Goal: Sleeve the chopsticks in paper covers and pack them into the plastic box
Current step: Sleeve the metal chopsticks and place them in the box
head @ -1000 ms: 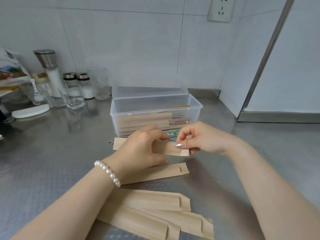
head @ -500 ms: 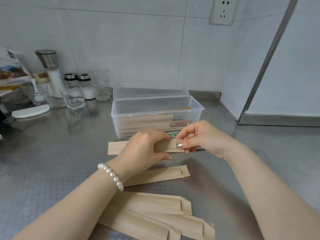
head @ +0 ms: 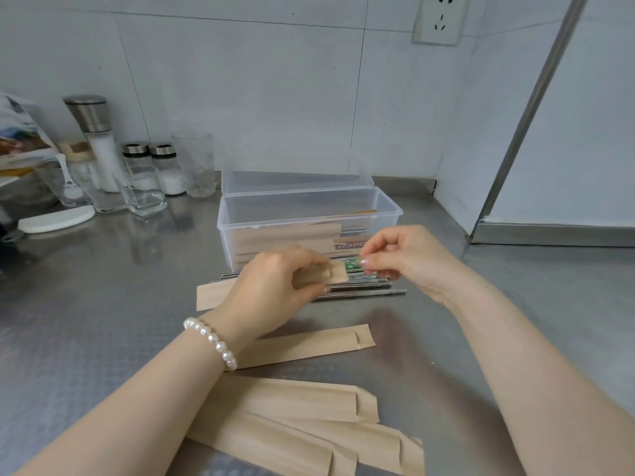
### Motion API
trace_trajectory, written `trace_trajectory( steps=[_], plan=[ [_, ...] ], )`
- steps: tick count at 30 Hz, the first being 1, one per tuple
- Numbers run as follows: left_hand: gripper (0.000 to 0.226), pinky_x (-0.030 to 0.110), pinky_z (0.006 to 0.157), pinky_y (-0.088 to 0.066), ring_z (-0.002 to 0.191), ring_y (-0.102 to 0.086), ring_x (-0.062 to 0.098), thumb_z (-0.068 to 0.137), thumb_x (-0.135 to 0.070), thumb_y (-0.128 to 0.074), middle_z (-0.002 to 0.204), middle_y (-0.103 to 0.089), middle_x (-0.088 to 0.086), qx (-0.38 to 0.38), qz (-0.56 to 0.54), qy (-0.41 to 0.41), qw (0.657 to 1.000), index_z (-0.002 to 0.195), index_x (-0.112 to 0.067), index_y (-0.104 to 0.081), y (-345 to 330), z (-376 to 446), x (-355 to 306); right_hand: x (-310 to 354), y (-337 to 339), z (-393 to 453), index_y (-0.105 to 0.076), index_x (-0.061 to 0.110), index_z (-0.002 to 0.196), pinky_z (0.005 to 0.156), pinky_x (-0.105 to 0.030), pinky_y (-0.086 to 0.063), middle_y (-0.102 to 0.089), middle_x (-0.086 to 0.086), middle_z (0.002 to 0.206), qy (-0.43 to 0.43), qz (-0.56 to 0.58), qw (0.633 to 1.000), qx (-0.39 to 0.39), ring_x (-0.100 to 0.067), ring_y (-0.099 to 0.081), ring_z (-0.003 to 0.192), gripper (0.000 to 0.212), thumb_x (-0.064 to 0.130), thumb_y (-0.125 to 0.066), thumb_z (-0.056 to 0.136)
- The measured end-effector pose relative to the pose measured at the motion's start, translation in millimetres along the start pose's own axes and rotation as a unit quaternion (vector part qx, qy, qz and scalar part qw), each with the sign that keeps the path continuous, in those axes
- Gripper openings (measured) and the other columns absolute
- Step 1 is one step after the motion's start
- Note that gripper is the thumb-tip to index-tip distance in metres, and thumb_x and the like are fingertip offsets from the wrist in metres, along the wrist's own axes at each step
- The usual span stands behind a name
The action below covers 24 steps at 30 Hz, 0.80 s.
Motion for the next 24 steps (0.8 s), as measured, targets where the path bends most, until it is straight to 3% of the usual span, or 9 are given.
trace_trajectory(
  steps=[3,5,8,12,16,18,20,24],
  plan=[
    [0.034,0.023,0.082,-0.044,0.088,-0.057,0.01,0.073,-0.021,-0.076,0.093,-0.065,-0.008,-0.028,0.01,0.048,0.998,0.106,-0.021,-0.067,15.4,2.1,17.6,0.8,35.1,3.4,-0.063,0.02,0.062,0.058,-0.018,-0.044,-0.061,0.002,0.059,0.033,-0.144,0.986,-0.078,-0.007,-0.053,0.055,0.025,-0.001,-0.073,0.072],
    [0.035,0.021,0.078,-0.039,0.086,-0.053,0.007,0.073,-0.021,-0.075,0.089,-0.059,-0.013,-0.031,0.021,0.071,0.997,0.107,-0.022,-0.067,20.3,2.8,25.9,-8.3,34.4,7.0,-0.063,0.025,0.06,0.062,-0.021,-0.042,-0.06,0.002,0.063,0.024,-0.231,0.972,-0.043,-0.01,-0.051,0.06,0.027,0.003,-0.076,0.071],
    [0.036,0.023,0.08,-0.041,0.089,-0.054,0.01,0.073,-0.021,-0.075,0.09,-0.057,-0.013,-0.026,0.024,0.094,0.995,0.107,-0.023,-0.066,20.3,3.0,35.0,-24.0,20.3,9.8,-0.067,0.028,0.064,0.061,-0.021,-0.04,-0.057,0.007,0.061,0.002,-0.265,0.964,0.027,-0.006,-0.048,0.058,0.023,0.008,-0.076,0.072],
    [0.036,0.025,0.083,-0.043,0.092,-0.054,0.011,0.073,-0.022,-0.075,0.093,-0.059,-0.01,-0.021,0.022,0.102,0.994,0.108,-0.022,-0.066,19.1,2.9,39.1,-23.9,12.9,12.6,-0.073,0.021,0.092,0.061,-0.02,-0.037,-0.052,0.007,0.07,0.021,-0.27,0.962,0.018,-0.009,-0.047,0.064,0.013,0.015,-0.069,0.081],
    [0.036,0.024,0.082,-0.042,0.091,-0.052,0.009,0.074,-0.023,-0.074,0.092,-0.059,-0.011,-0.026,0.023,0.112,0.993,0.109,-0.023,-0.066,20.6,3.0,43.7,-25.1,0.3,18.0,-0.069,0.023,0.11,0.096,-0.027,-0.034,-0.045,0.008,0.092,0.053,-0.339,0.939,0.006,-0.013,-0.039,0.102,0.025,0.018,-0.062,0.087],
    [0.035,0.023,0.081,-0.041,0.088,-0.051,0.008,0.074,-0.023,-0.075,0.089,-0.057,-0.013,-0.022,0.024,0.111,0.993,0.107,-0.024,-0.066,18.4,3.1,43.4,-21.6,3.1,18.6,-0.071,0.022,0.106,0.098,-0.029,-0.032,-0.046,0.002,0.098,0.06,-0.363,0.93,-0.019,-0.018,-0.038,0.109,0.021,0.018,-0.063,0.087],
    [0.034,0.021,0.08,-0.04,0.087,-0.052,0.006,0.073,-0.022,-0.075,0.089,-0.058,-0.013,-0.008,0.018,0.105,0.994,0.106,-0.023,-0.066,13.9,2.7,41.0,-16.5,11.4,17.4,-0.074,0.019,0.09,0.09,-0.028,-0.035,-0.048,0.002,0.092,0.062,-0.35,0.934,-0.04,-0.021,-0.043,0.107,0.011,0.015,-0.068,0.082],
    [0.034,0.018,0.082,-0.04,0.09,-0.055,0.006,0.074,-0.02,-0.075,0.094,-0.059,-0.014,0.03,0.013,0.082,0.996,0.106,-0.021,-0.067,2.1,3.0,34.9,-24.0,9.7,15.1,-0.071,0.019,0.075,0.083,-0.028,-0.043,-0.051,0.01,0.078,0.029,-0.326,0.945,0.015,-0.019,-0.054,0.091,0.008,0.012,-0.073,0.076]
  ],
)
Point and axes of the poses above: each hand's wrist, its own z-axis towards the middle knuckle, its own y-axis out of the back of the hand, x = y × z, the point moved 10 cm from there along z, towards the middle knuckle
